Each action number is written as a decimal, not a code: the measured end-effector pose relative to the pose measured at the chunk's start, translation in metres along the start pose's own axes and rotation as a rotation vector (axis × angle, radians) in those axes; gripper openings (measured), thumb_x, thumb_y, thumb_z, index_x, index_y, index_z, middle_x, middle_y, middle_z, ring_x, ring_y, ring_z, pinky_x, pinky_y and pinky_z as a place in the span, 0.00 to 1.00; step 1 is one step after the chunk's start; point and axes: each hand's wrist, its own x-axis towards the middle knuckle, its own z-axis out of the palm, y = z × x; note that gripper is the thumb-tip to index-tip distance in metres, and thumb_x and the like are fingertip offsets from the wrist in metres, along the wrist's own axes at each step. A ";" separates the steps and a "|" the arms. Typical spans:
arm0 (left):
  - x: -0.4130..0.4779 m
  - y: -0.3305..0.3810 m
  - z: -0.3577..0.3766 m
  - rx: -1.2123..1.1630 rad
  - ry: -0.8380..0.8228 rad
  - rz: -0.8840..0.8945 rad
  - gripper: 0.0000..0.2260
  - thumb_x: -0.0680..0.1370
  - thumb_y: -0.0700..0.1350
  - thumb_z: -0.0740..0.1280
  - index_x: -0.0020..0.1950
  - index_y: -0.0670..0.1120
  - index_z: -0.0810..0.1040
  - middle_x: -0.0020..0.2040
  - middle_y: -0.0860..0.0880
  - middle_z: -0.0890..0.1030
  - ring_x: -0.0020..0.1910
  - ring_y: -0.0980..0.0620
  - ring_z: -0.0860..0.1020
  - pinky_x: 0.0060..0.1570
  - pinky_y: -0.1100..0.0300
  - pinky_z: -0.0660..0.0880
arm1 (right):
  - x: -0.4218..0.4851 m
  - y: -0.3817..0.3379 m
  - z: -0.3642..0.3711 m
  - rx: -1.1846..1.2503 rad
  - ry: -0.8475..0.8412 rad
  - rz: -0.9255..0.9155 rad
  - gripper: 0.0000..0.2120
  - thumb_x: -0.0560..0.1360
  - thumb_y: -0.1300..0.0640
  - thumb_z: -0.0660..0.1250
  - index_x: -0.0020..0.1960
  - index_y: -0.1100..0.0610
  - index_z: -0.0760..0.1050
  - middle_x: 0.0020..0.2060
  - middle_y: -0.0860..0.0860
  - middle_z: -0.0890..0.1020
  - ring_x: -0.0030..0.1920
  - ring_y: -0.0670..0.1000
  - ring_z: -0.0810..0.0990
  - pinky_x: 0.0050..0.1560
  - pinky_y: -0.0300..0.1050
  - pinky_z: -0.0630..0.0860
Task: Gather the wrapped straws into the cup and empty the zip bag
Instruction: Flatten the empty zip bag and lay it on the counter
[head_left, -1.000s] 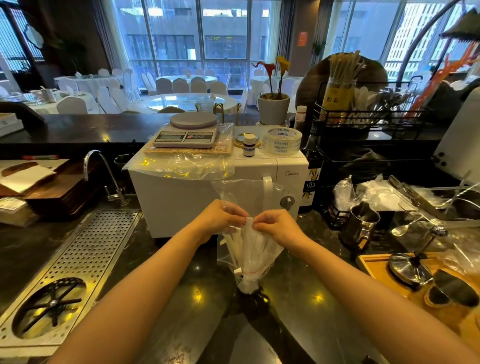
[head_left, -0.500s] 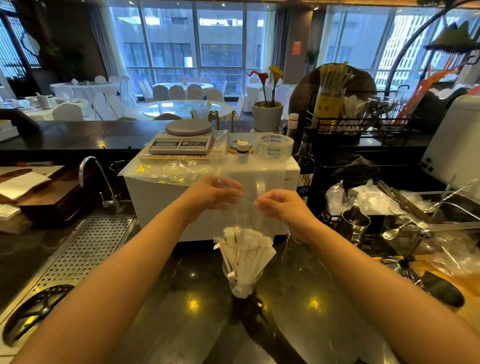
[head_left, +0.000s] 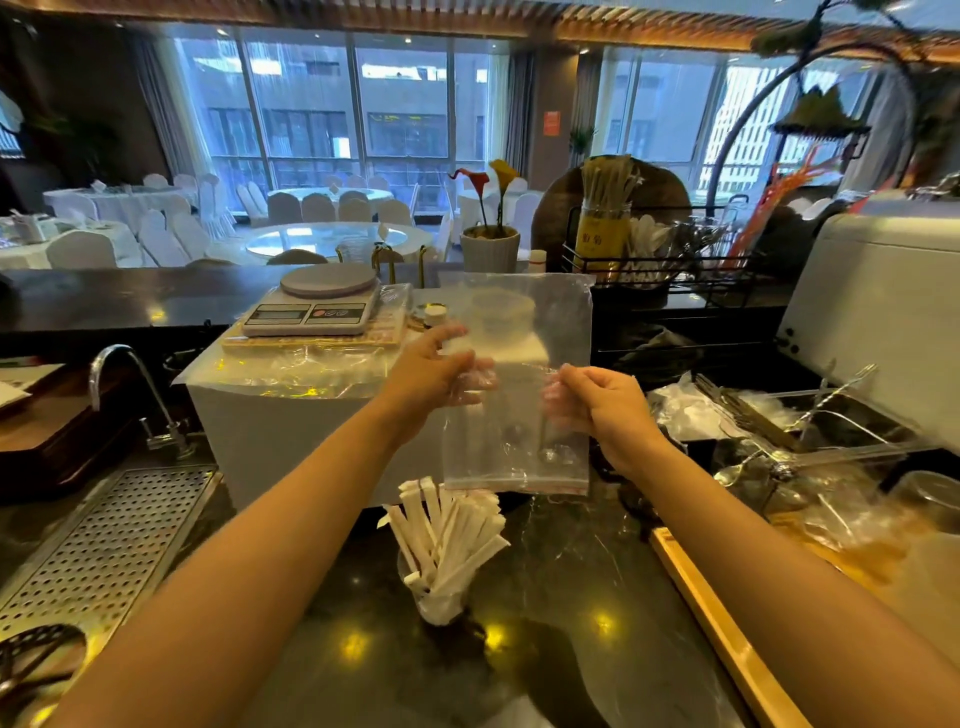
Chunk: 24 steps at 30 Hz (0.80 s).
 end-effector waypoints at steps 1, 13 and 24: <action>0.001 -0.004 0.008 -0.012 0.022 -0.006 0.15 0.78 0.37 0.59 0.64 0.44 0.67 0.44 0.43 0.79 0.32 0.54 0.78 0.29 0.64 0.79 | 0.001 0.003 -0.006 -0.003 0.026 0.002 0.11 0.77 0.59 0.60 0.38 0.58 0.76 0.31 0.52 0.77 0.30 0.46 0.80 0.31 0.37 0.79; 0.002 -0.086 0.102 0.391 0.240 0.070 0.18 0.78 0.34 0.54 0.67 0.46 0.63 0.36 0.48 0.72 0.36 0.49 0.71 0.32 0.59 0.69 | 0.003 0.084 -0.072 -0.621 0.241 -0.042 0.20 0.78 0.57 0.58 0.27 0.55 0.64 0.25 0.51 0.68 0.28 0.48 0.67 0.34 0.46 0.62; -0.021 -0.168 0.139 1.114 -0.088 -0.068 0.17 0.75 0.30 0.55 0.63 0.40 0.63 0.58 0.35 0.71 0.49 0.35 0.74 0.39 0.50 0.66 | -0.012 0.178 -0.107 -0.956 -0.021 0.224 0.15 0.80 0.56 0.53 0.49 0.66 0.73 0.48 0.65 0.80 0.49 0.63 0.77 0.42 0.51 0.67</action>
